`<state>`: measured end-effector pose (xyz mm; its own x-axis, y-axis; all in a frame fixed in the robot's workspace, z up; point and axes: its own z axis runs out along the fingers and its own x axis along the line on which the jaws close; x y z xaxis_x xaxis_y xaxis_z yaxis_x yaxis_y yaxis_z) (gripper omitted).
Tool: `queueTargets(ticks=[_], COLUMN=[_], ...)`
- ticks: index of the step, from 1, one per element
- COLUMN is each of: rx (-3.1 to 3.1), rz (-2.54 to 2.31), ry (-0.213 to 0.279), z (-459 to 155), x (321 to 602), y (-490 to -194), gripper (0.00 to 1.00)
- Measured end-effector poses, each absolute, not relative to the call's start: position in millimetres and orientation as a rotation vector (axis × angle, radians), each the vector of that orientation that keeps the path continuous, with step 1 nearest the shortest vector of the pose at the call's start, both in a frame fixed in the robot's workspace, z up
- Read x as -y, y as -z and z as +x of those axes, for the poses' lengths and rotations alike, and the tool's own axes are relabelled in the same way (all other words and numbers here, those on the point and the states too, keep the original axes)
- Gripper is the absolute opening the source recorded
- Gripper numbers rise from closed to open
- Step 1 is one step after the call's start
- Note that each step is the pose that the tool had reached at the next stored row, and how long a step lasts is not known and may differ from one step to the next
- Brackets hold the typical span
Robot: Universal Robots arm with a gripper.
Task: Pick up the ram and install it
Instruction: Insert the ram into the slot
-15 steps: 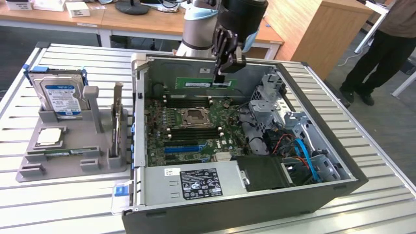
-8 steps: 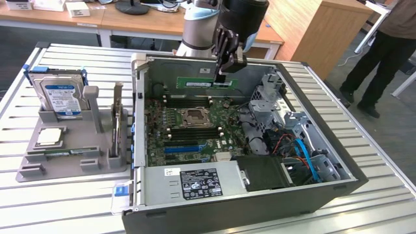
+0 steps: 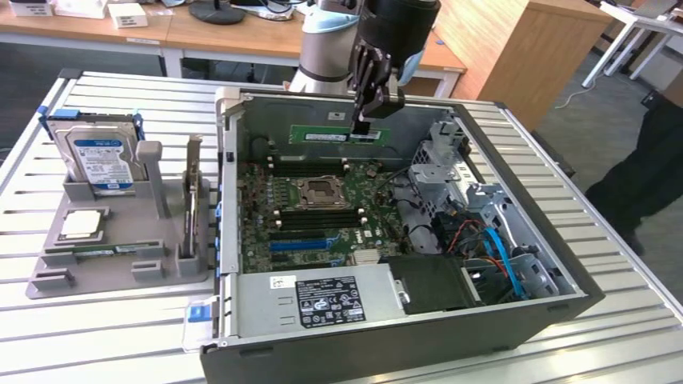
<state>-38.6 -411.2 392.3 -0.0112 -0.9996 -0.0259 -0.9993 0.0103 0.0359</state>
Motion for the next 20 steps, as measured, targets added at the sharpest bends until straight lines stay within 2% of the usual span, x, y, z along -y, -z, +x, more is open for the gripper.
queueTargets(ticks=[10, 20], rx=[2.228, 2.236], rz=[2.205, 2.212], ry=[0.068, 0.052], z=[-39, -39], x=[411, 411], y=[-389, -361], gripper=[0.12, 0.12])
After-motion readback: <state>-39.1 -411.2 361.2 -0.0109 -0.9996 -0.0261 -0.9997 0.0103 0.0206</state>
